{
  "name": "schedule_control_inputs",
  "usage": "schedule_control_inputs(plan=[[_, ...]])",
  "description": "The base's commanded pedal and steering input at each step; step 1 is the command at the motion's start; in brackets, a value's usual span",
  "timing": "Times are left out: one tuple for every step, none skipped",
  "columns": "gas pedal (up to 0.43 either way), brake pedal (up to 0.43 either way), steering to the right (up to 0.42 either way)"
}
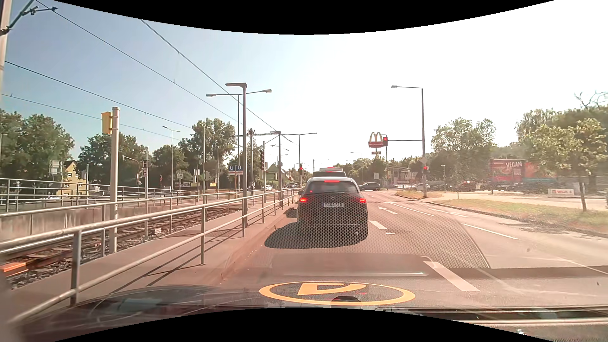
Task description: Follow the waypoints while adhering to traffic rules and regulations
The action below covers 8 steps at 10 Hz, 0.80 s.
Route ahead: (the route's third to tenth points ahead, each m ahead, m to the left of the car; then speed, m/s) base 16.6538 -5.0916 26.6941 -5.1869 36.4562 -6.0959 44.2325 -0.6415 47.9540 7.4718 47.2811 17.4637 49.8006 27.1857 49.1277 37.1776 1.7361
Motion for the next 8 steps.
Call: schedule_control_inputs(plan=[[0.000, 0.140, 0.000], [0.000, 0.134, 0.000], [0.000, 0.128, 0.001], [0.000, 0.122, 0.003], [0.000, 0.122, 0.006], [0.000, 0.122, 0.007], [0.000, 0.122, 0.007], [0.000, 0.122, 0.007]])
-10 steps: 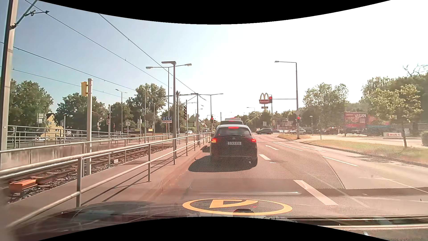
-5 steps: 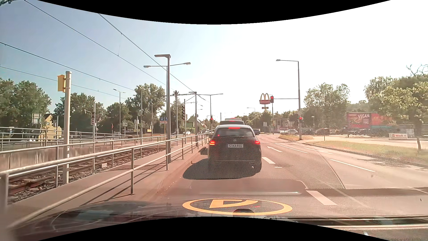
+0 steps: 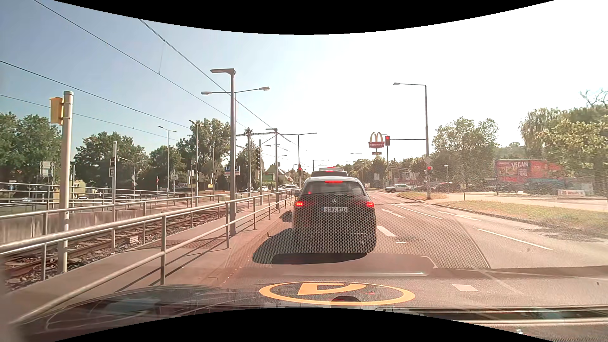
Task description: Follow the waypoints while adhering to traffic rules and regulations
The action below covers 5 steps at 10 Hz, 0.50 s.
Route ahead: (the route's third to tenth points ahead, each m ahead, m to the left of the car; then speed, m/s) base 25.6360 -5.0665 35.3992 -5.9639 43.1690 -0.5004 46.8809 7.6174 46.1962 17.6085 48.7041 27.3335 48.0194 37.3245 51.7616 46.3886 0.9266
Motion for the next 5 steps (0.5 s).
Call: schedule_control_inputs(plan=[[0.000, 0.116, 0.006], [0.000, 0.116, 0.006], [0.000, 0.116, 0.006], [0.000, 0.116, 0.006], [0.000, 0.116, 0.006]])
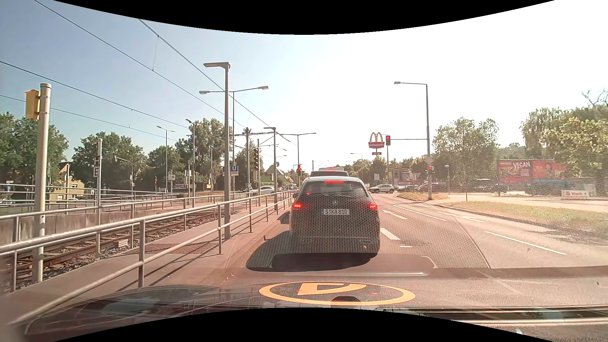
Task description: Follow the waypoints while adhering to traffic rules and regulations
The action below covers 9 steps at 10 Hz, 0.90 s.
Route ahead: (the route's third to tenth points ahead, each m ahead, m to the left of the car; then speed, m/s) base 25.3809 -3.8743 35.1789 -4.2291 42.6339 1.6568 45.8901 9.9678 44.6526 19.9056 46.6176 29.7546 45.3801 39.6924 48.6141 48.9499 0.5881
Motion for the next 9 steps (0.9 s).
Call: schedule_control_inputs(plan=[[0.000, 0.116, 0.006], [0.000, 0.116, 0.006], [0.000, 0.116, 0.006], [0.000, 0.116, 0.006], [0.000, 0.116, 0.006], [0.000, 0.122, 0.006], [0.000, 0.122, 0.006], [0.000, 0.122, 0.006], [0.000, 0.128, 0.006]])
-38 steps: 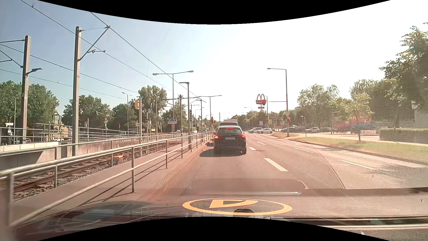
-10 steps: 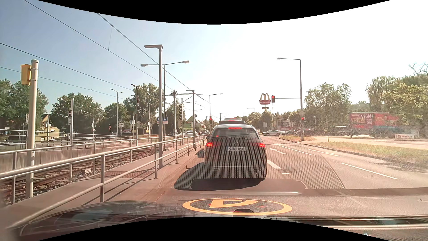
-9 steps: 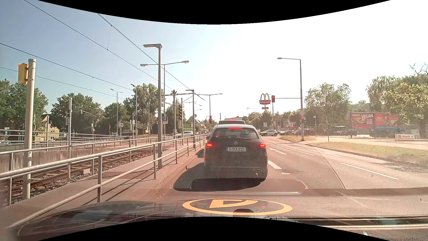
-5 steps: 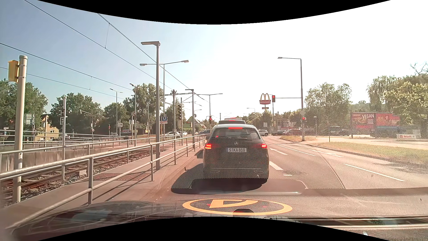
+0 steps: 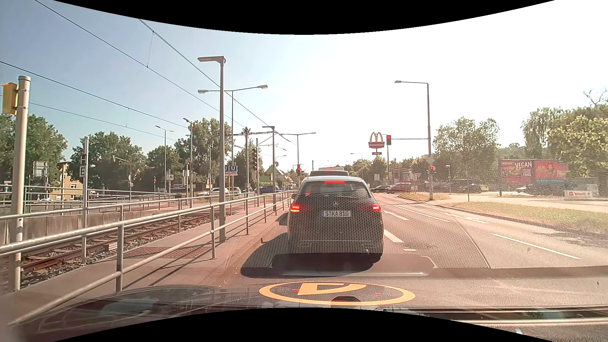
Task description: Follow the waypoints while adhering to traffic rules and regulations
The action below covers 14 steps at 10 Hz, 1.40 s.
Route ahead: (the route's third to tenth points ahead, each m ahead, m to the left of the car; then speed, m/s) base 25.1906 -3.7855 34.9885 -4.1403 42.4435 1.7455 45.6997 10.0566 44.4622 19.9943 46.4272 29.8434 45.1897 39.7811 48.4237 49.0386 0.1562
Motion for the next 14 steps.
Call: schedule_control_inputs(plan=[[0.000, 0.128, 0.006], [0.000, 0.128, 0.006], [0.000, 0.128, 0.006], [0.000, 0.128, 0.006], [0.000, 0.134, 0.006], [0.000, 0.140, 0.006], [0.000, 0.152, 0.006], [0.000, 0.159, 0.006], [0.000, 0.165, 0.006], [0.000, 0.177, 0.006], [0.000, 0.183, 0.006], [0.000, 0.189, 0.006], [0.000, 0.189, 0.006], [0.000, 0.195, 0.006]])
